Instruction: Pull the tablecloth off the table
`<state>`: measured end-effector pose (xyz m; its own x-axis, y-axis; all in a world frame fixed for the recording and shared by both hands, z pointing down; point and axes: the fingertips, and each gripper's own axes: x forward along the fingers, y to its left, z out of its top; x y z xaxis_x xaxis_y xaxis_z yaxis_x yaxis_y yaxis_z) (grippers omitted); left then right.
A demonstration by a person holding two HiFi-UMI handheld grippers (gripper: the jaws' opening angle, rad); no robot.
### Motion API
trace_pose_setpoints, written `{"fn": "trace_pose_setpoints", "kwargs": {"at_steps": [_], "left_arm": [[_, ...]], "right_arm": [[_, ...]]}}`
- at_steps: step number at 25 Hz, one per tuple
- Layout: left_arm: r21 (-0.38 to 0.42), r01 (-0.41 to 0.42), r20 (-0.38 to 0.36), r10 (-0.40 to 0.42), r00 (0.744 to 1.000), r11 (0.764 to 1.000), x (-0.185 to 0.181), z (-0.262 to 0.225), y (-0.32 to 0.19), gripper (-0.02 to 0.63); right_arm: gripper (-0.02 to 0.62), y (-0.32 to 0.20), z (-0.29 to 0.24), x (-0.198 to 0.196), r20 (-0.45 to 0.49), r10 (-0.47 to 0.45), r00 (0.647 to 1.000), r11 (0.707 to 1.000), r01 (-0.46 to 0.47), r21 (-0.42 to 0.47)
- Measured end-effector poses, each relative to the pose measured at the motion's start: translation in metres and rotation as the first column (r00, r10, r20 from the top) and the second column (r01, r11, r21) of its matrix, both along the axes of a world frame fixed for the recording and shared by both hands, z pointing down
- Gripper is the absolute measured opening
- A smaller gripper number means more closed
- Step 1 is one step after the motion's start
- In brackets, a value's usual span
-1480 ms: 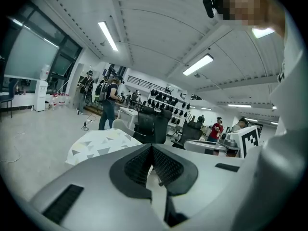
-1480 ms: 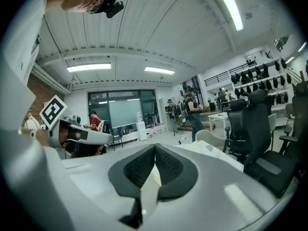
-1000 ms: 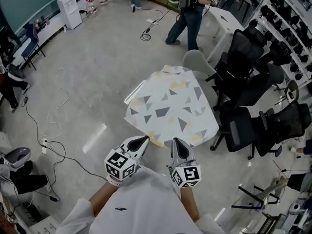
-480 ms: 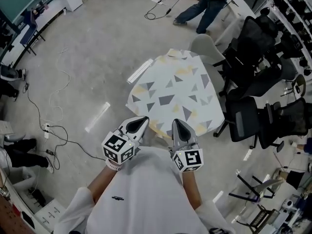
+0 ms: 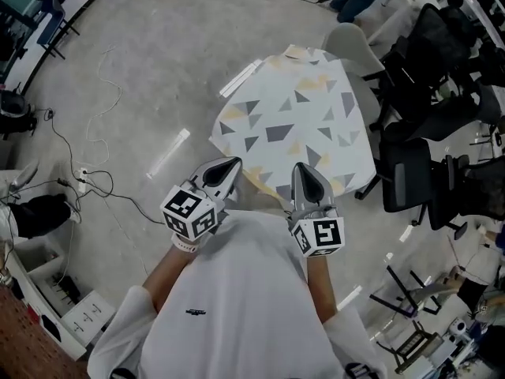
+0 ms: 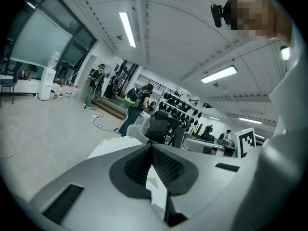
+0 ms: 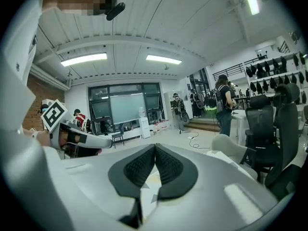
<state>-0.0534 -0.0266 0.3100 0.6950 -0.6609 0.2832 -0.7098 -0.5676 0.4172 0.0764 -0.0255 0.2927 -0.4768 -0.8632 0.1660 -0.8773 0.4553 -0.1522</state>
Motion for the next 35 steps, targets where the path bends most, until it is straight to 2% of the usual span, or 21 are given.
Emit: {"fn": "trace_pose_setpoints", "kwargs": {"at_steps": [5, 9, 13, 16, 22, 27, 32, 35], "left_arm": [[-0.047, 0.046, 0.018, -0.045, 0.999, 0.998, -0.010, 0.019, -0.017, 0.006], [-0.109, 0.062, -0.016, -0.064, 0.998, 0.992, -0.015, 0.044, -0.027, 0.009], [-0.168, 0.108, 0.006, -0.108, 0.994, 0.980, -0.023, 0.080, -0.035, 0.009], [-0.208, 0.132, 0.015, -0.132, 0.991, 0.969, -0.030, 0.104, -0.039, 0.042], [-0.267, 0.218, 0.012, -0.222, 0.975, 0.939, -0.049, 0.146, -0.044, 0.097], [-0.322, 0.257, -0.001, -0.272, 0.962, 0.911, -0.054, 0.186, -0.045, 0.145], [-0.395, 0.297, 0.050, -0.303, 0.952, 0.869, -0.056, 0.240, -0.042, 0.165], [-0.438, 0.311, 0.054, -0.320, 0.946, 0.843, -0.054, 0.266, -0.039, 0.196]], "right_arm": [[-0.003, -0.016, 0.019, -0.003, -0.008, -0.031, 0.999, 0.998, 0.031, -0.048], [-0.003, -0.031, 0.039, -0.011, -0.013, -0.066, 0.998, 0.994, 0.065, -0.088], [-0.003, -0.044, 0.062, -0.024, -0.018, -0.105, 0.994, 0.987, 0.102, -0.124], [-0.003, -0.052, 0.079, -0.037, -0.020, -0.133, 0.991, 0.980, 0.129, -0.151], [-0.003, -0.058, 0.111, -0.062, -0.029, -0.215, 0.976, 0.958, 0.205, -0.199], [-0.003, -0.060, 0.143, -0.079, -0.041, -0.276, 0.960, 0.935, 0.259, -0.241], [-0.003, -0.064, 0.172, -0.087, -0.032, -0.295, 0.955, 0.920, 0.275, -0.278], [-0.003, -0.063, 0.187, -0.090, -0.039, -0.323, 0.946, 0.906, 0.297, -0.300]]}}
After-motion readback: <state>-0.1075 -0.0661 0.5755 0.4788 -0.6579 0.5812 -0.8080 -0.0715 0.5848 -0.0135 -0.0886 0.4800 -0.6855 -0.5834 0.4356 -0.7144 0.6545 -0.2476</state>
